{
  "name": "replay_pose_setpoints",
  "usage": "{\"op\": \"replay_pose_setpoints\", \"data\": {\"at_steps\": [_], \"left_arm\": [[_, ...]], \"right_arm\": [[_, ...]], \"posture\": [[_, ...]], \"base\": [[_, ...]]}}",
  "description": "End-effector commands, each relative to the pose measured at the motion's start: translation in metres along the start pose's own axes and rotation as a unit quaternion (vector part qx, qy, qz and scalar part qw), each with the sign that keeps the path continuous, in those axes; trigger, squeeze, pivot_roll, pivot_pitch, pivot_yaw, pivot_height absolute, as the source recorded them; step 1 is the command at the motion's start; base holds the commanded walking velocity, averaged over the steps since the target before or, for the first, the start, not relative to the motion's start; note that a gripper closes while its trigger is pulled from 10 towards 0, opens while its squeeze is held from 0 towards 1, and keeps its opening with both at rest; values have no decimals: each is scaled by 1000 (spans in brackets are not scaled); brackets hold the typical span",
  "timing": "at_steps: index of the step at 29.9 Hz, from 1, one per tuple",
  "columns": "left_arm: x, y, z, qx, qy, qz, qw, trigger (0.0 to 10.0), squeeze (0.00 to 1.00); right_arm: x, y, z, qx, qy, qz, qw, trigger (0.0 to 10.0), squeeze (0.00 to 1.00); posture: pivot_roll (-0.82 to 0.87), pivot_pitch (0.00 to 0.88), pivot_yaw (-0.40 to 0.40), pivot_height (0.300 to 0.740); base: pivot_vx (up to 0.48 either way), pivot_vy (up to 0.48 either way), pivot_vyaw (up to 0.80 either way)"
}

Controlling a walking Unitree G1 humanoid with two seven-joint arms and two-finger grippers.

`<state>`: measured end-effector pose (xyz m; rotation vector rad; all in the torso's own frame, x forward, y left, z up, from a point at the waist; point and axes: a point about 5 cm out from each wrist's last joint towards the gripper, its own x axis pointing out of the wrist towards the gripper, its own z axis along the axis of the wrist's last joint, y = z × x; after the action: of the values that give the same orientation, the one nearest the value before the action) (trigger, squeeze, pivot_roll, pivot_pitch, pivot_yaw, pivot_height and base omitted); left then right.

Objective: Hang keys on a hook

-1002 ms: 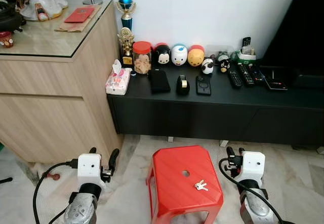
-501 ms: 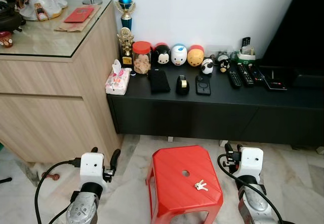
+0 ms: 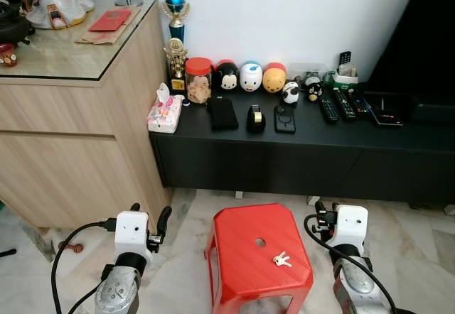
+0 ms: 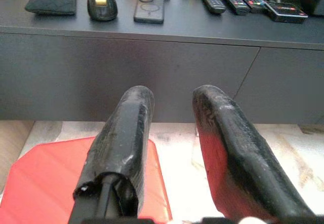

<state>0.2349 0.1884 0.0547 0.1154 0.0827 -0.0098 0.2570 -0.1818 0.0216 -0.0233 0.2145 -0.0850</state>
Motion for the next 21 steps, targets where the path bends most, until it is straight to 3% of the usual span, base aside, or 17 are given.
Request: {"op": "replay_pose_setpoints", "data": {"at_steps": [1,15,21], "left_arm": [[1,-2,4,-1,-5,-3,1000,10000,0],[2,-3,4,0,-3,-7,1000,10000,0],[2,-4,4,-1,-3,-9,1000,10000,0]], "right_arm": [[1,0,4,0,-8,0,1000,10000,0],[3,0,-1,-2,13,-3,1000,10000,0],[3,2,-3,-2,20,1,1000,10000,0]], "posture": [[-74,30,-63,677],[-75,35,-62,677],[-74,35,-60,652]], "base": [[0,0,0],[0,0,0],[0,0,0]]}}
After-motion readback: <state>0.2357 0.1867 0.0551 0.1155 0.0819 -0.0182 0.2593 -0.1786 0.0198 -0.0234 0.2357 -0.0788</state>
